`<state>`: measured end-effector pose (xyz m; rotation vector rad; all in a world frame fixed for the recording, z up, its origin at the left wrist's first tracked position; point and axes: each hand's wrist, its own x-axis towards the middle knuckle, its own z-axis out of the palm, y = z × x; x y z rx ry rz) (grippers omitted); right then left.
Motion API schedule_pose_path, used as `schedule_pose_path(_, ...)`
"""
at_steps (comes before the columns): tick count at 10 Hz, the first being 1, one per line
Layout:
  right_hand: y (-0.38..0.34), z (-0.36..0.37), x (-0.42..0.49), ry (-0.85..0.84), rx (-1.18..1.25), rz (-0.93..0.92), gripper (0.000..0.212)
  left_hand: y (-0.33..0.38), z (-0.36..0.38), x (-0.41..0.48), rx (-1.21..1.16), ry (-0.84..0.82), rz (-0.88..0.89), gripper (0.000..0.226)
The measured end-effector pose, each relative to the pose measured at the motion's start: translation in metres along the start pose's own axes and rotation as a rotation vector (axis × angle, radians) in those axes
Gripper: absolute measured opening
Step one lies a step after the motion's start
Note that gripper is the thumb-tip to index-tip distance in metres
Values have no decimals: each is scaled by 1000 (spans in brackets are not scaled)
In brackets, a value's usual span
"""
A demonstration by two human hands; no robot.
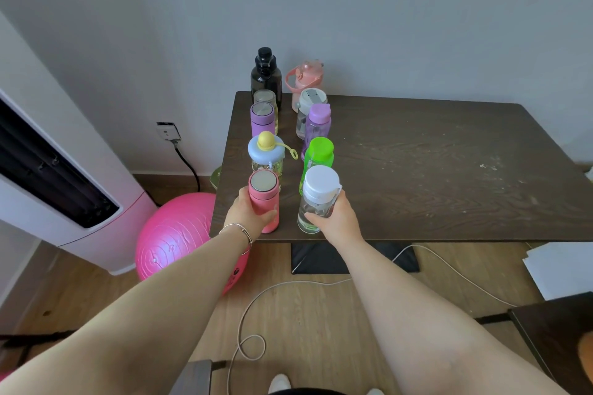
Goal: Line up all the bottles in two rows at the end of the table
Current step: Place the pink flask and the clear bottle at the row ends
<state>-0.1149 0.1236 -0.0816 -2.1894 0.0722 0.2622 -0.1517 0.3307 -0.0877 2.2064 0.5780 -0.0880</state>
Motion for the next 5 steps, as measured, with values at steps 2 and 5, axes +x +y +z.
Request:
schedule_pose_path(2,-8,-13,-5,13,-7,-39,84,10,-10,-4,-42,66,96,77)
schedule_pose_path(5,-27,-52,-16,10,-172,-176,94,39,-29,-10,128,126,237,81)
